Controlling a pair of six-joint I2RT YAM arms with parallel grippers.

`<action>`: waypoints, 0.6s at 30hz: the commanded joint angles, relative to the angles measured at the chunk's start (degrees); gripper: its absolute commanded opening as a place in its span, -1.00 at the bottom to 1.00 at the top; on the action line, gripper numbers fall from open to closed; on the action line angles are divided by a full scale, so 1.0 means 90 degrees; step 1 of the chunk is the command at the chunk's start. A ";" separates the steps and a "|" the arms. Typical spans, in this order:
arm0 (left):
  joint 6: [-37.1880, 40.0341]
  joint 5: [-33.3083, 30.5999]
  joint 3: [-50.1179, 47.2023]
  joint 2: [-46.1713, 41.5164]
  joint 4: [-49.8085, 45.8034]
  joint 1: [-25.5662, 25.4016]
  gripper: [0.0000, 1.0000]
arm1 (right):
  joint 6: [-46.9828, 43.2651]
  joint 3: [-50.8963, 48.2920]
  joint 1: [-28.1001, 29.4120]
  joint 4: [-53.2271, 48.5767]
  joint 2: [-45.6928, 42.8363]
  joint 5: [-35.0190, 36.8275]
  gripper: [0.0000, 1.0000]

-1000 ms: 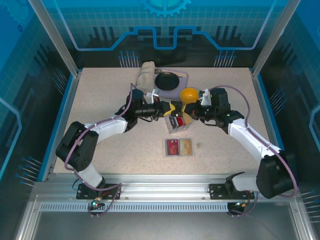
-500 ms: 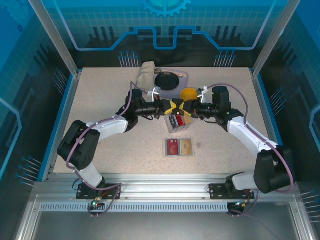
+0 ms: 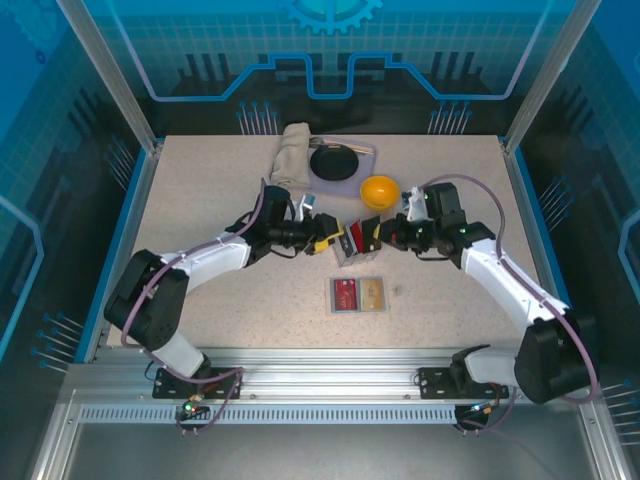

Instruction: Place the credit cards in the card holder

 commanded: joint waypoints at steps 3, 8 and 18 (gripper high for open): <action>0.1238 -0.1320 -0.0284 -0.0339 -0.2297 -0.0510 0.11 | -0.0611 -0.0891 0.0753 -0.1349 -0.0487 0.1863 -0.96; 0.1052 -0.1602 -0.0647 -0.0207 -0.2204 -0.0874 0.12 | -0.0296 -0.1612 0.0978 -0.0883 -0.0594 0.1876 -0.96; 0.0950 -0.1804 -0.0688 0.0180 -0.2150 -0.1211 0.11 | -0.0274 -0.1878 0.0993 -0.0727 -0.0560 0.2168 -0.96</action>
